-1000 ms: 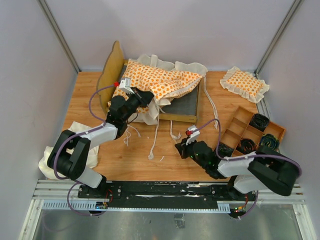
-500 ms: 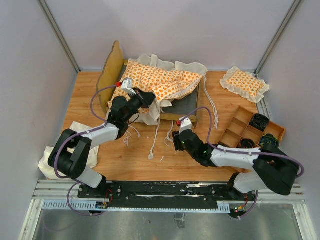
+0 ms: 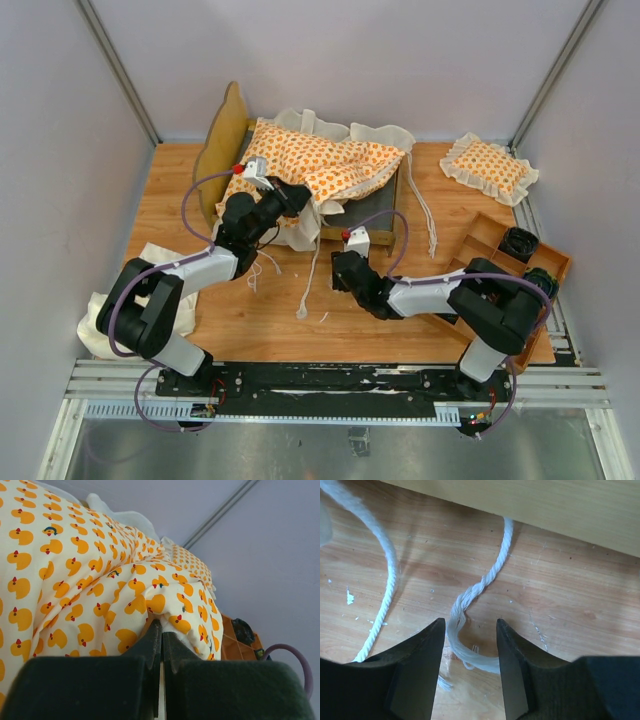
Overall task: Set up the pet bed
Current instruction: Cross the ropes on the bed frame.
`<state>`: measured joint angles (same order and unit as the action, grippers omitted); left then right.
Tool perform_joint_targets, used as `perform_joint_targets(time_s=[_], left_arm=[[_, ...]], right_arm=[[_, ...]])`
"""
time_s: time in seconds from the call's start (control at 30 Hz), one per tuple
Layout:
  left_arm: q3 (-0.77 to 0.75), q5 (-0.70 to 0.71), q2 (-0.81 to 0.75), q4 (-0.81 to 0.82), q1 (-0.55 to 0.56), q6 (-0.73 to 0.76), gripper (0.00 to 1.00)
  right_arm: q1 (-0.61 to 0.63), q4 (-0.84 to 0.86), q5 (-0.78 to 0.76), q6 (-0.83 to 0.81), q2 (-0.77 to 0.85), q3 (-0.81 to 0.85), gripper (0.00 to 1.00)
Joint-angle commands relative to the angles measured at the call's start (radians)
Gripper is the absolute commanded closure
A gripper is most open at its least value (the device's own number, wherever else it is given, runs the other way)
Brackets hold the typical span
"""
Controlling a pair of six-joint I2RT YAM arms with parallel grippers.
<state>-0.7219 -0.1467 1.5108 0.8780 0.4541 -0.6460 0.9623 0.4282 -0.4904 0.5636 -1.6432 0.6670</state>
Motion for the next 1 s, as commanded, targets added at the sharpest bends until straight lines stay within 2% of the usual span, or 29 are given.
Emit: perform_joint_targets(time_s=[0.0, 0.13, 0.2, 0.27, 0.37, 0.4, 0.6, 0.7, 0.97], left_arm=[[-0.010, 0.017, -0.021, 0.004, 0.005, 0.023, 1.00], [-0.011, 0.015, -0.018, 0.004, 0.005, 0.016, 1.00], [-0.009, 0.014, -0.020, 0.005, 0.004, 0.012, 1.00], [-0.006, 0.014, -0.027, 0.004, 0.005, 0.016, 1.00], [-0.005, 0.018, -0.034, 0.005, 0.005, 0.023, 1.00], [-0.006, 0.018, -0.031, 0.006, 0.005, 0.019, 1.00], [-0.029, 0.026, -0.002, 0.012, 0.047, 0.016, 1.00], [-0.045, 0.027, 0.018, 0.010, 0.079, 0.024, 1.00], [-0.065, 0.053, 0.069, 0.010, 0.110, 0.015, 1.00]], right_arm=[[0.009, 0.008, -0.020, 0.059, -0.055, 0.039, 0.53], [0.009, -0.008, -0.005, 0.042, -0.097, 0.057, 0.54], [0.009, -0.089, -0.021, 0.039, -0.118, 0.083, 0.57], [0.008, -0.158, -0.055, 0.040, -0.119, 0.090, 0.66], [-0.011, -0.185, -0.105, 0.046, -0.067, 0.031, 0.96], [-0.024, -0.189, -0.110, 0.042, -0.043, 0.016, 0.99], [-0.075, -0.216, -0.158, -0.022, 0.139, -0.094, 1.00], [-0.094, -0.241, -0.151, -0.011, 0.235, -0.139, 1.00], [-0.106, -0.425, -0.247, 0.075, 0.478, -0.221, 1.00]])
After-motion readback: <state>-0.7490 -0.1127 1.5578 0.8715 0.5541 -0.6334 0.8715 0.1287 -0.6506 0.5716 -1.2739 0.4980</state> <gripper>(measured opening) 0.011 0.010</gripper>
